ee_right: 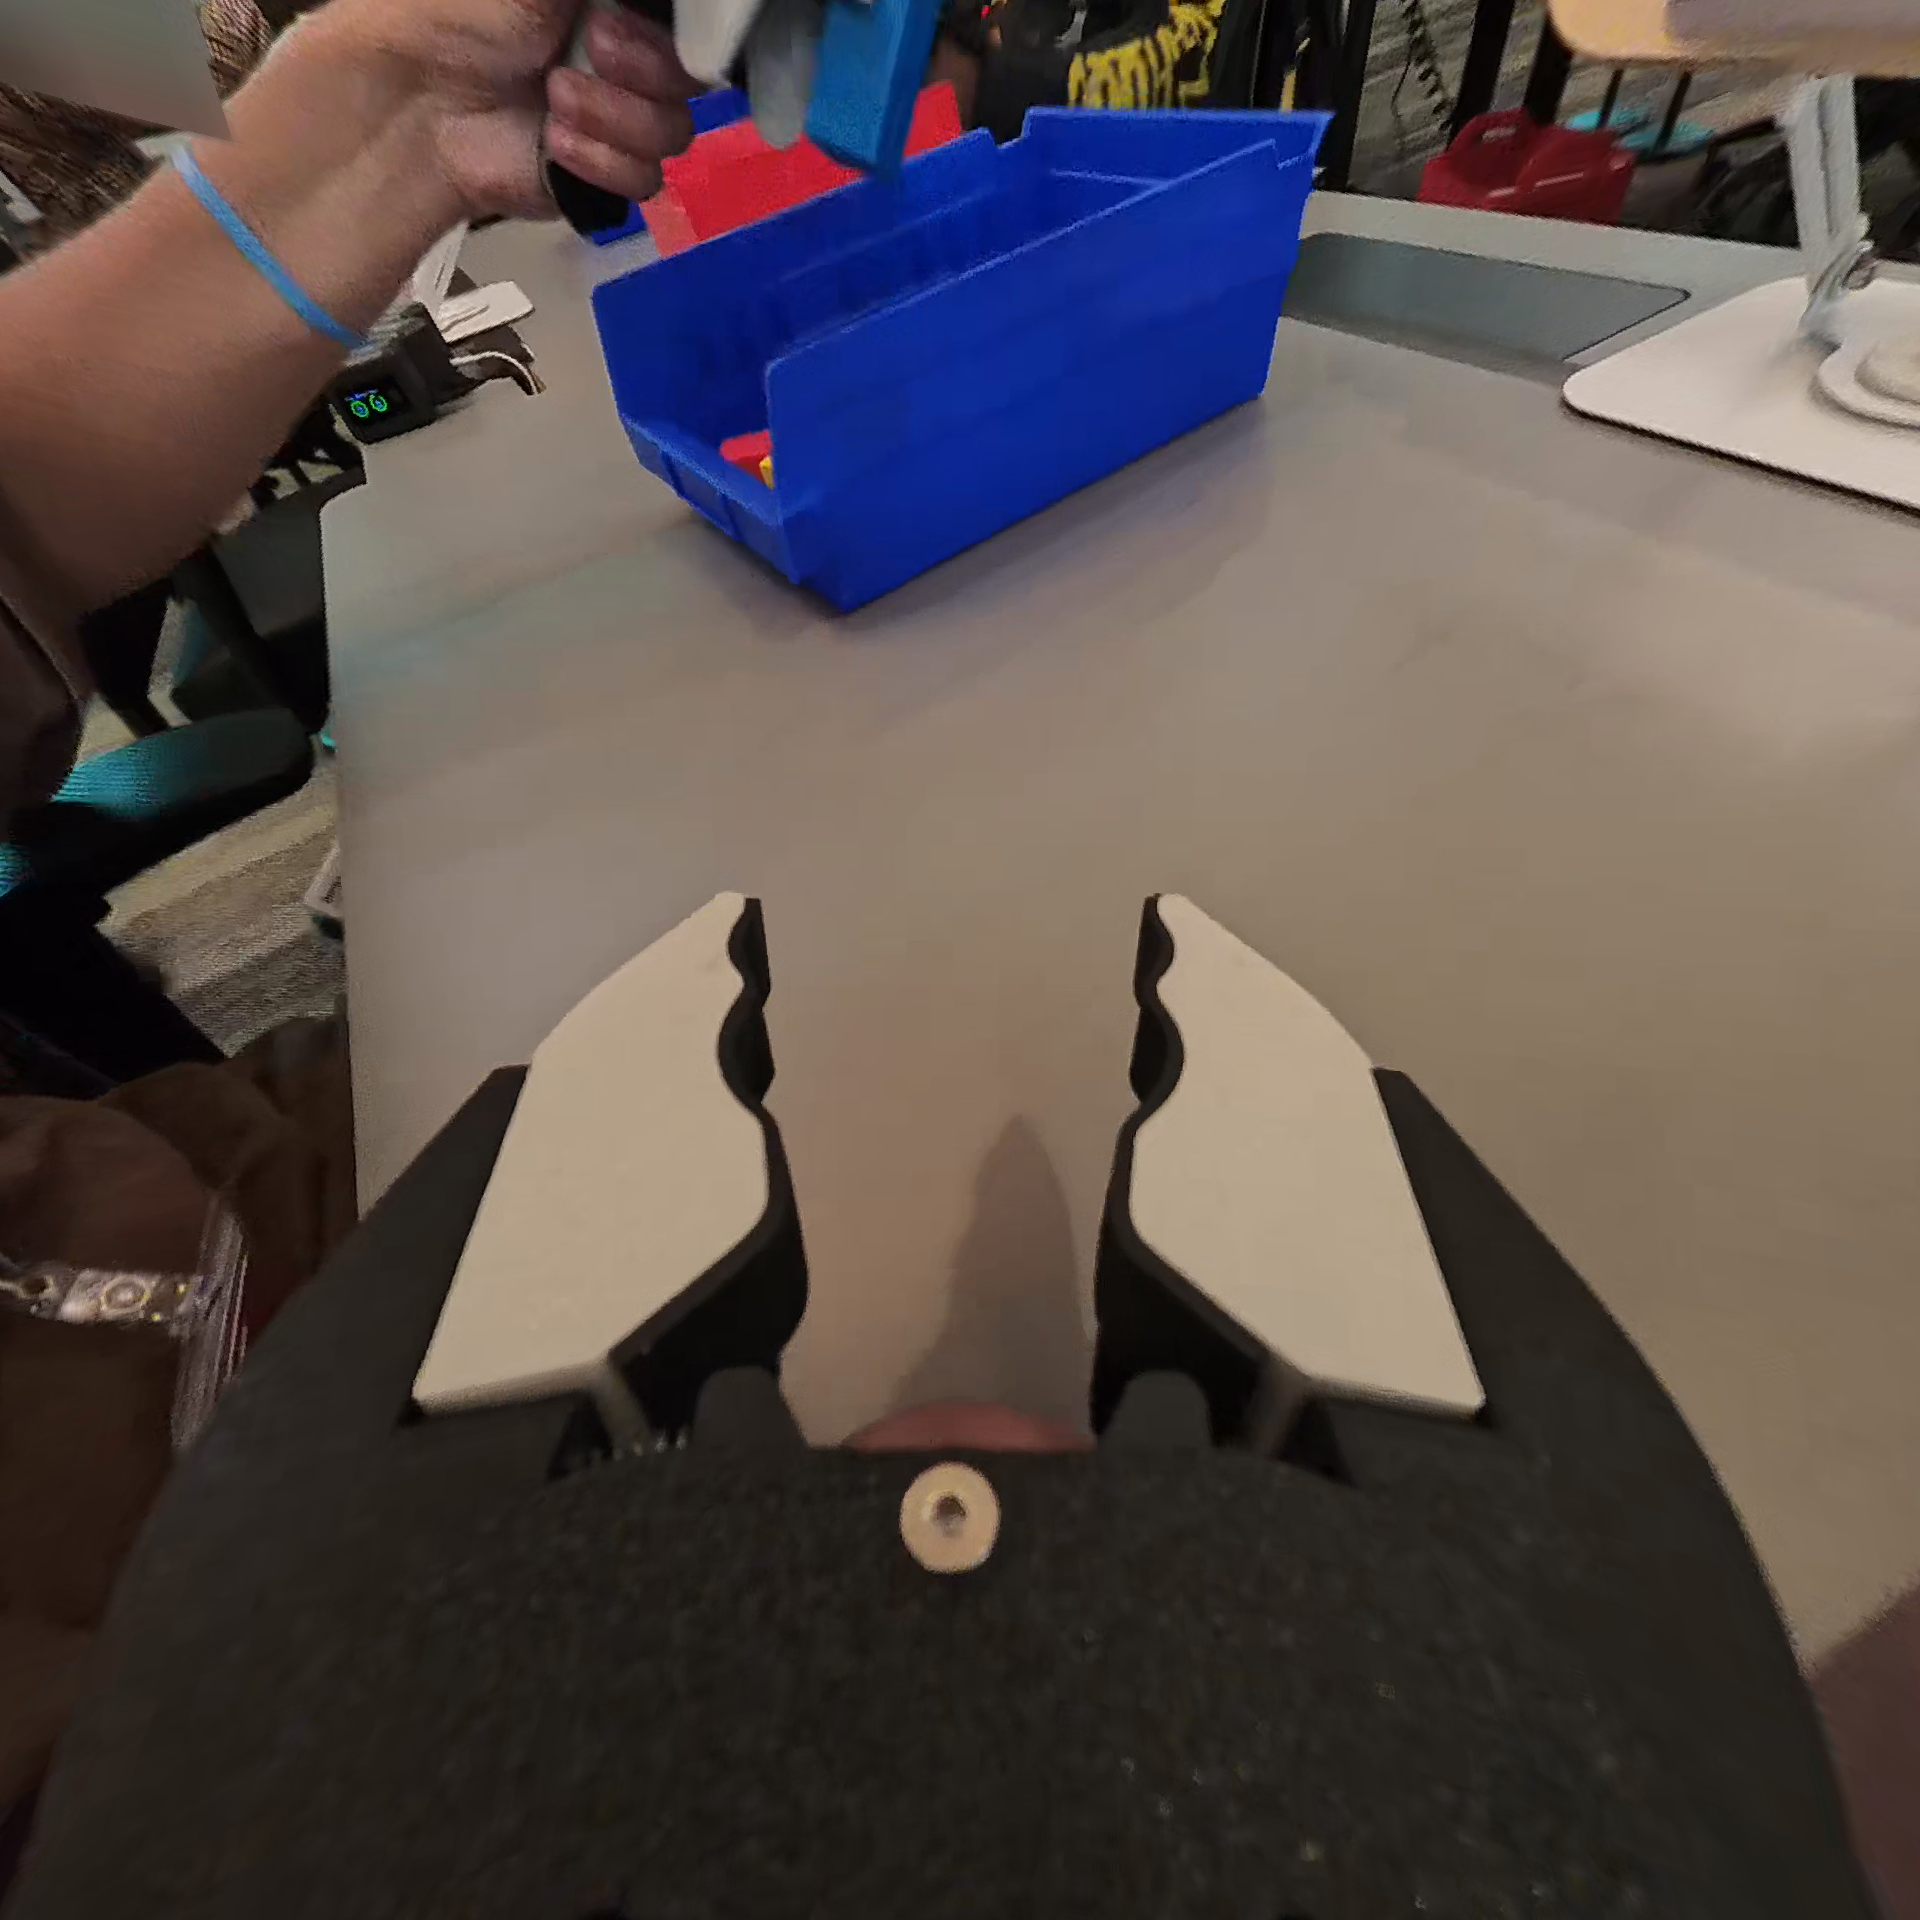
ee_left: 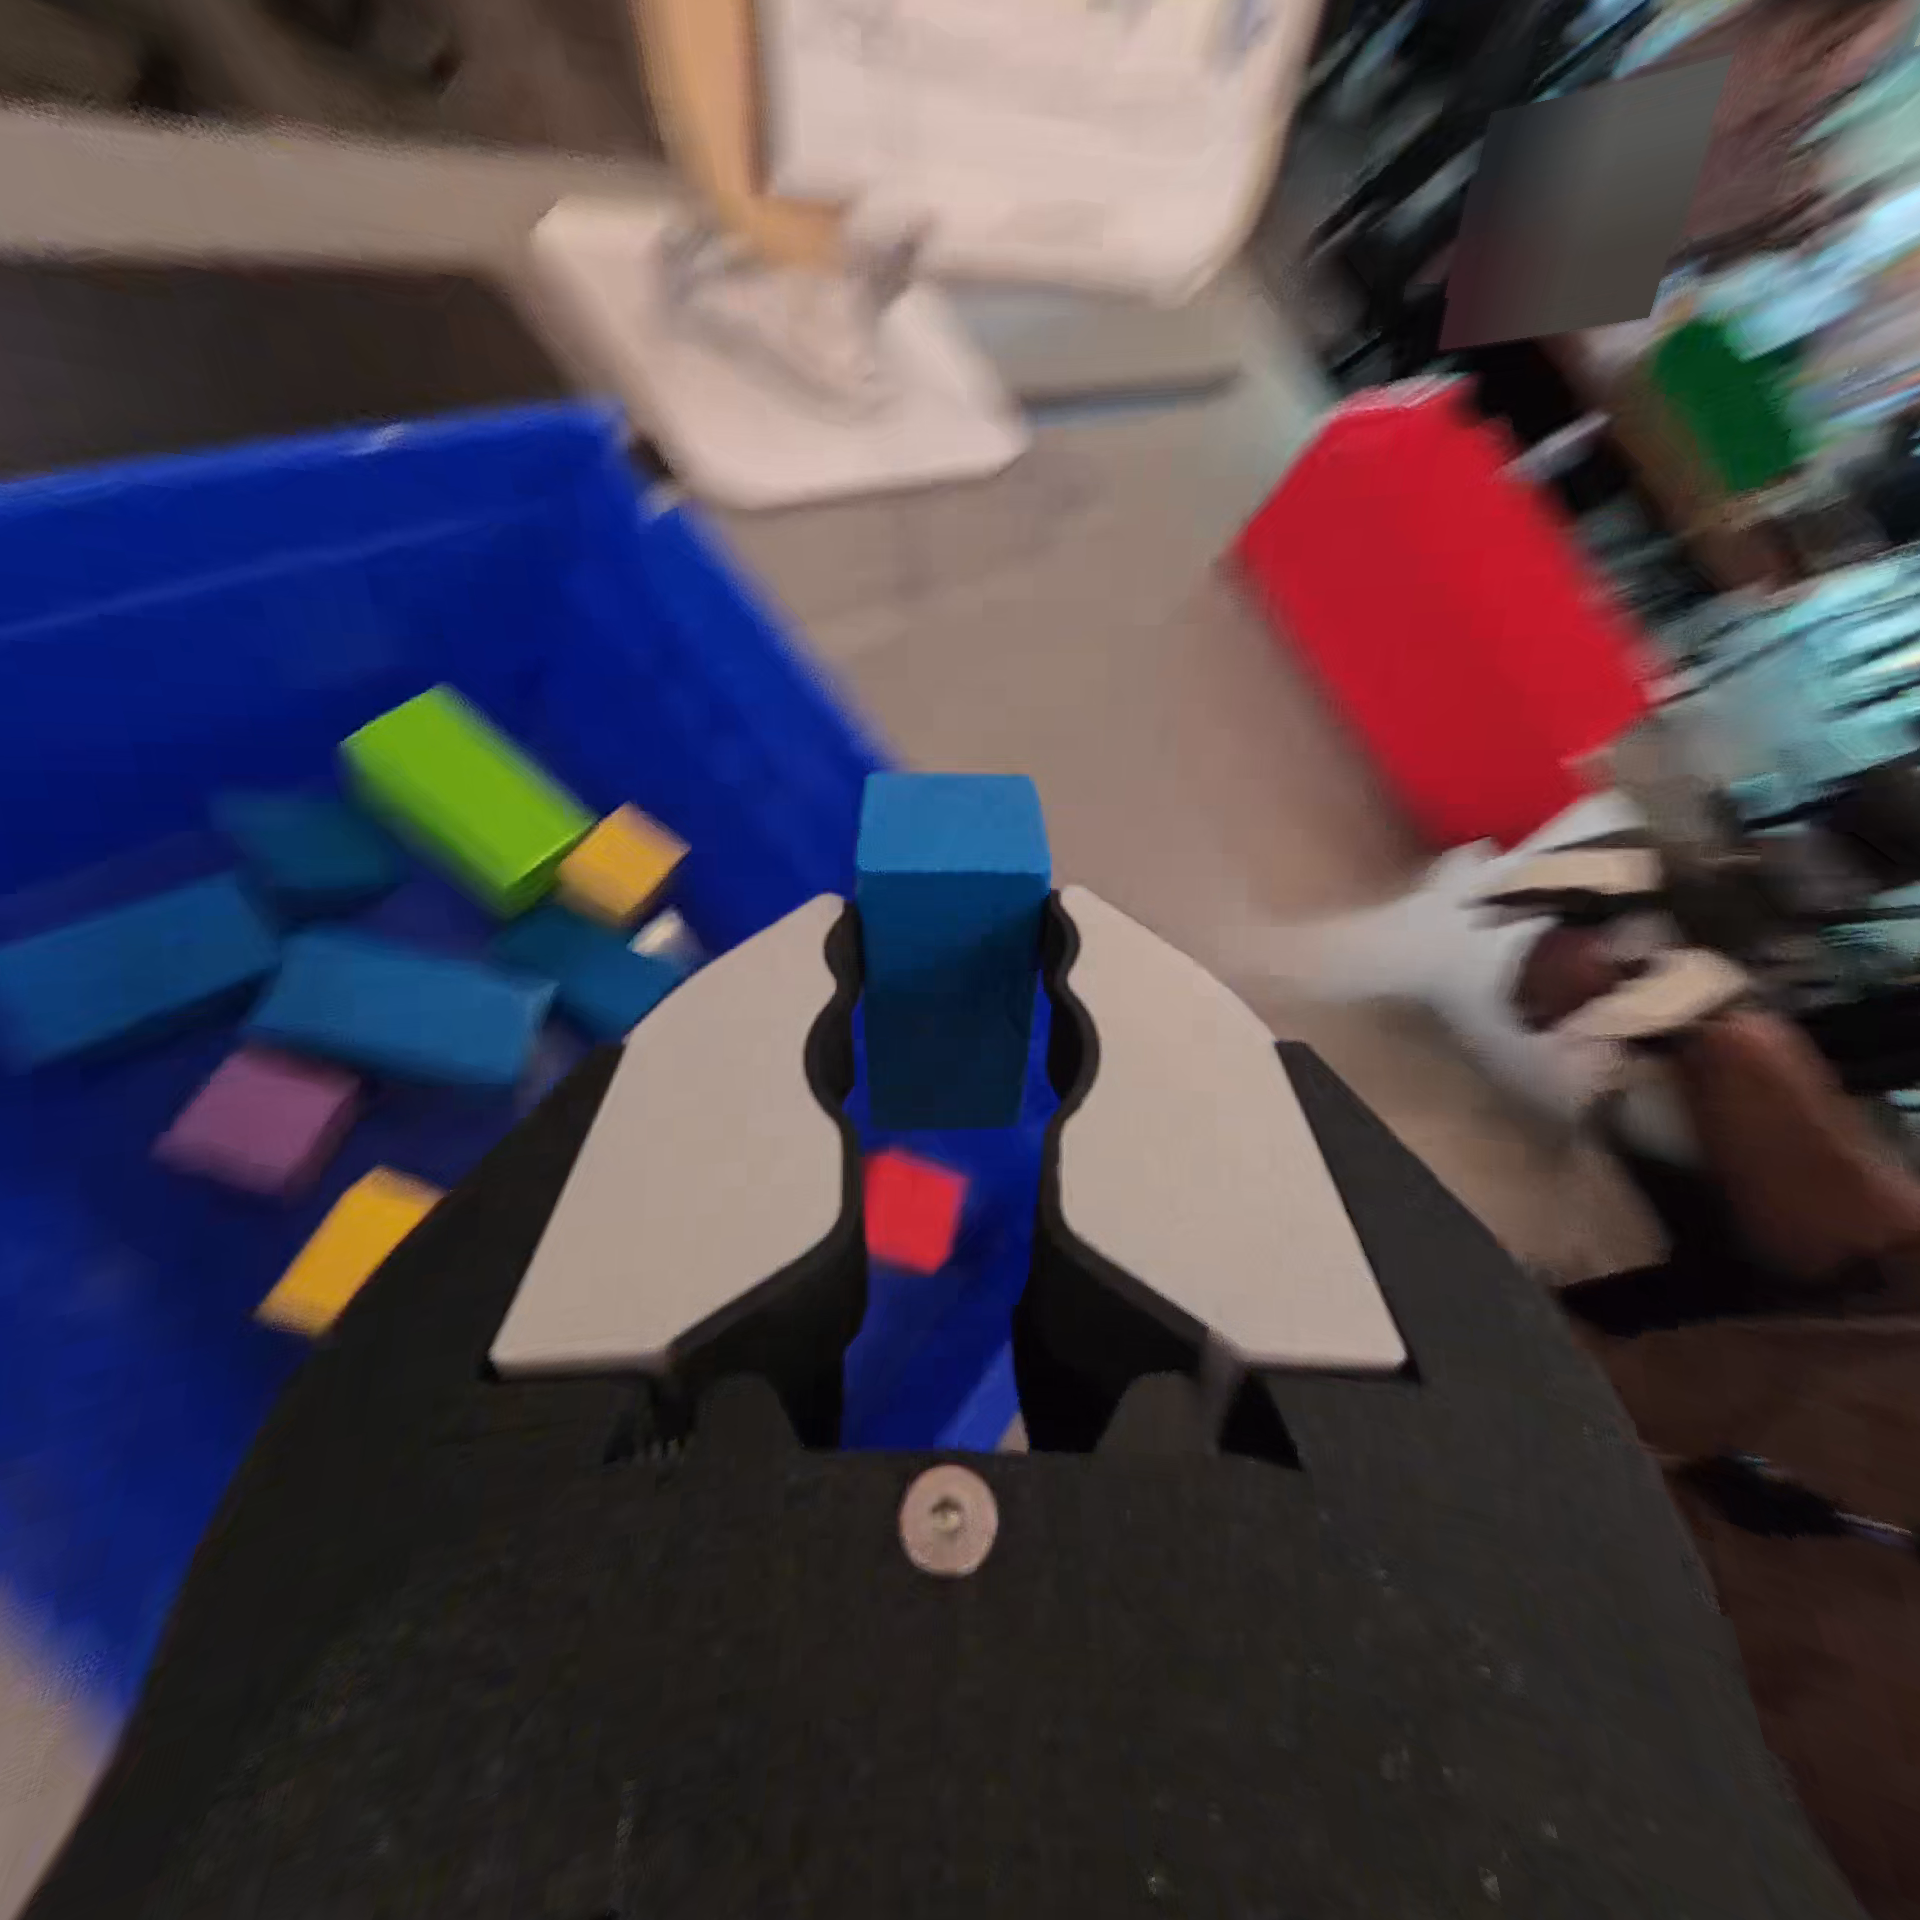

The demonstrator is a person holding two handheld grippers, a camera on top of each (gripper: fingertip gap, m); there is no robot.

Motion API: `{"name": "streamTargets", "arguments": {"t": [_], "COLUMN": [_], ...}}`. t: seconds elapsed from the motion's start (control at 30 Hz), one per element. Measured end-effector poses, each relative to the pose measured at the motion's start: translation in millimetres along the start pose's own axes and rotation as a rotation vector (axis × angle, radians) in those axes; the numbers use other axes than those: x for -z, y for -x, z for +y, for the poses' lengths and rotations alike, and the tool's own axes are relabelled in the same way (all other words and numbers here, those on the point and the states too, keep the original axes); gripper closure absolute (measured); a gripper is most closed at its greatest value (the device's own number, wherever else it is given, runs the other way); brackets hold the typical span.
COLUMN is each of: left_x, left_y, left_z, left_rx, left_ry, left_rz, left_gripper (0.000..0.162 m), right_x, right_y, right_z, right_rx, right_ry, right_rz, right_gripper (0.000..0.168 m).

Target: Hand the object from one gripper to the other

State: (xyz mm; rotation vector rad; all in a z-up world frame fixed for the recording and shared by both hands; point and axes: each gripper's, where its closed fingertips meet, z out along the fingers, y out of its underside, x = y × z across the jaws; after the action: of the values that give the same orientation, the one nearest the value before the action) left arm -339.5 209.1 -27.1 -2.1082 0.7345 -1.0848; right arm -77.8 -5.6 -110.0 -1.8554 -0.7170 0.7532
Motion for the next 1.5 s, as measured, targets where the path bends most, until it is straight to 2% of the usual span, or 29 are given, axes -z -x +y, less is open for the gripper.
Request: {"name": "streamTargets", "arguments": {"t": [0.07, 0.2, 0.33, 0.43, 0.53, 0.63, 0.93, 0.97, 1.0, 1.03, 1.1, 1.17, 1.27, 1.33, 1.43, 1.5], "left_x": [-1, -23, -59, -81, -97, -107, -118, -116, -113, -108, -96, -88, -84, -85, -90, -90], "left_y": [-35, -96, -157, -196, -218, -232, -246, -244, -239, -235, -231, -229, -227, -225, -226, -232], "left_z": [-17, -29, -21, -8, 2, 13, 38, 41, 47, 56, 82, 115, 163, 182, 197, 201], "left_rx": [0.01, -0.035, -0.104, -0.176, -0.225, -0.246, -0.161, -0.15, -0.149, -0.155, -0.176, -0.178, -0.152, -0.151, -0.154, -0.158], "left_ry": [-0.129, -0.24, -0.209, -0.158, -0.129, -0.097, -0.07, -0.074, -0.07, -0.061, -0.051, -0.02, 0.037, 0.035, 0.037, 0.044], "left_rz": [0.185, 0.425, 0.604, 0.681, 0.703, 0.737, 0.754, 0.724, 0.68, 0.632, 0.565, 0.508, 0.44, 0.393, 0.358, 0.373], "left_gripper": [0.129, 0.129, 0.129, 0.129, 0.129, 0.129, 0.129, 0.118, 0.097, 0.086, 0.094, 0.096, 0.097, 0.099, 0.101, 0.102], "right_x": [-9, -30, -48, -55, -55, -52, -24, -16, -4, 11, 49, 95, 172, 213, 237, 231], "right_y": [-2, -1, 11, 14, 20, 15, 15, 12, 7, -2, -31, -77, -156, -194, -225, -233], "right_z": [-18, -71, -128, -151, -153, -143, -119, -120, -122, -125, -131, -127, -93, -61, 0, 35], "right_rx": [-0.016, -0.033, -0.113, -0.161, -0.199, -0.212, -0.247, -0.235, -0.214, -0.196, -0.188, -0.237, -0.31, -0.399, -0.563, -0.656], "right_ry": [-0.012, -0.061, -0.151, -0.195, -0.201, -0.197, -0.167, -0.165, -0.165, -0.175, -0.173, -0.131, 0.035, 0.172, 0.433, 0.562], "right_rz": [-0.042, -0.128, -0.263, -0.334, -0.421, -0.422, -0.402, -0.374, -0.334, -0.276, -0.106, 0.145, 0.603, 0.818, 0.937, 0.912], "right_gripper": [0.102, 0.106, 0.107, 0.108, 0.111, 0.136, 0.137, 0.137, 0.137, 0.137, 0.137, 0.137, 0.137, 0.137, 0.137, 0.137]}}
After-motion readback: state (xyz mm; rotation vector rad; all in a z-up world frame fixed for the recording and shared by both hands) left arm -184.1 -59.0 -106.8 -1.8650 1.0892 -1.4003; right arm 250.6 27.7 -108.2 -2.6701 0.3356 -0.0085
